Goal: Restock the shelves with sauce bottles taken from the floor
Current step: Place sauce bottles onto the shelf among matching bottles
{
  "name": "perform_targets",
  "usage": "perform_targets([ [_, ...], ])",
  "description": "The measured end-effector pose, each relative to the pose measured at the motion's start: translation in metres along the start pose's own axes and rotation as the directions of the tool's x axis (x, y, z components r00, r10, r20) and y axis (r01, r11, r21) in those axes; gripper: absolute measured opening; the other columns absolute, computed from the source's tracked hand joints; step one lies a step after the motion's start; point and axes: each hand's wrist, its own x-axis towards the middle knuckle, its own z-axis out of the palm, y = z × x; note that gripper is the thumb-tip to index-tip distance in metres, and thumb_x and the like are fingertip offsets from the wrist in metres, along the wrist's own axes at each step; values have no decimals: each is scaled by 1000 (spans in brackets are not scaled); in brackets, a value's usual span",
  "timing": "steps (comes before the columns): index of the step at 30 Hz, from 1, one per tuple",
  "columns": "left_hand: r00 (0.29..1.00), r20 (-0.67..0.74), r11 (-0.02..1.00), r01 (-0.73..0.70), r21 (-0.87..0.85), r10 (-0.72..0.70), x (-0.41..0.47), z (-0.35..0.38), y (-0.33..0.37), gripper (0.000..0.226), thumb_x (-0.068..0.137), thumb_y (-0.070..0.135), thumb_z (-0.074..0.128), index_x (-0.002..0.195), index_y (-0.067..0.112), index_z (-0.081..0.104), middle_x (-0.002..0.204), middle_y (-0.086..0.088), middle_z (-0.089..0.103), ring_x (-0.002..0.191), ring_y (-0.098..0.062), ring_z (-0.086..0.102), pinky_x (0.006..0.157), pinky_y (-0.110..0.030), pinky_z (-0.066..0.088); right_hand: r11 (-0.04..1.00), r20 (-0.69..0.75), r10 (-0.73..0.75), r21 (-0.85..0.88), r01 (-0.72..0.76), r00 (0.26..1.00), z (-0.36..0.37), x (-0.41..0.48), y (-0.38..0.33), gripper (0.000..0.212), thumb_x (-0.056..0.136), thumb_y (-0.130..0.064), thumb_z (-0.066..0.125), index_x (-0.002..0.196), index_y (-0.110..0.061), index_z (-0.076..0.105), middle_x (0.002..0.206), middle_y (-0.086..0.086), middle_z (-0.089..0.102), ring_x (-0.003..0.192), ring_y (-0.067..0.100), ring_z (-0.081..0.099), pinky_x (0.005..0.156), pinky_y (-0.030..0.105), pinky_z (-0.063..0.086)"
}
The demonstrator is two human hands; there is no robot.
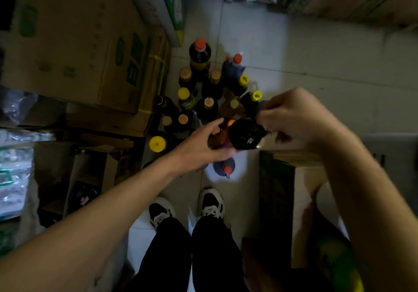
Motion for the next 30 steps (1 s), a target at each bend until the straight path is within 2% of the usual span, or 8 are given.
perform_targets([
  [4,994,108,998,-32,50,27,-6,-30,54,62,72,67,62,121,30,59,117,4,67,107,-10,64,95,-36,49,925,167,15,372,-77,986,-39,-8,-20,23,85,-21,70,94,0,70,61,14,70,37,16,56,35,20,41],
  [8,991,115,985,88,-150,-71,-20,-51,58,81,81,69,51,122,-1,59,119,-33,60,109,-45,61,98,-57,48,846,52,95,522,-108,994,-14,4,-42,38,91,-44,64,97,-6,66,54,7,68,38,16,58,37,18,42],
  [12,986,118,878,162,-449,-121,-33,-45,47,70,84,70,49,107,8,71,95,-24,71,83,-37,70,73,-41,58,834,-99,43,551,18,994,18,12,-57,42,91,-58,59,102,-19,66,72,-3,72,55,14,65,41,20,45],
  [16,981,177,780,173,-601,-81,-38,-36,35,83,87,72,44,116,-3,63,92,-31,65,75,-38,67,69,-40,55,802,-153,6,591,86,988,36,15,-63,42,91,-58,58,109,-21,63,95,-2,71,86,17,69,59,29,50],
  [22,991,85,711,131,-691,-100,-36,-32,23,87,76,74,55,120,-1,62,95,-29,65,80,-38,67,72,-41,55,714,-221,-66,670,201,973,59,14,-53,36,98,-52,52,109,-19,62,90,2,69,73,18,66,61,32,52],
  [25,994,-28,677,53,-735,-108,-34,-36,11,83,75,71,56,125,5,60,99,-23,67,85,-36,67,73,-42,56,632,-210,27,761,146,977,82,23,-34,33,102,-47,45,105,-17,61,85,8,65,70,24,62,60,34,51],
  [27,987,-107,701,6,-713,-116,-33,-43,0,66,80,67,53,117,13,69,101,-20,69,89,-34,68,78,-43,57,698,-205,148,715,45,967,107,34,-13,25,102,-39,49,102,-17,61,91,10,67,80,26,63,68,39,53],
  [30,974,-182,715,-33,-698,-133,-32,-56,-19,44,83,55,55,103,22,76,105,-10,74,95,-25,71,78,-38,58,903,-225,218,415,-109,949,151,56,23,17,95,-28,57,107,-17,62,103,10,69,94,30,64,79,43,53],
])
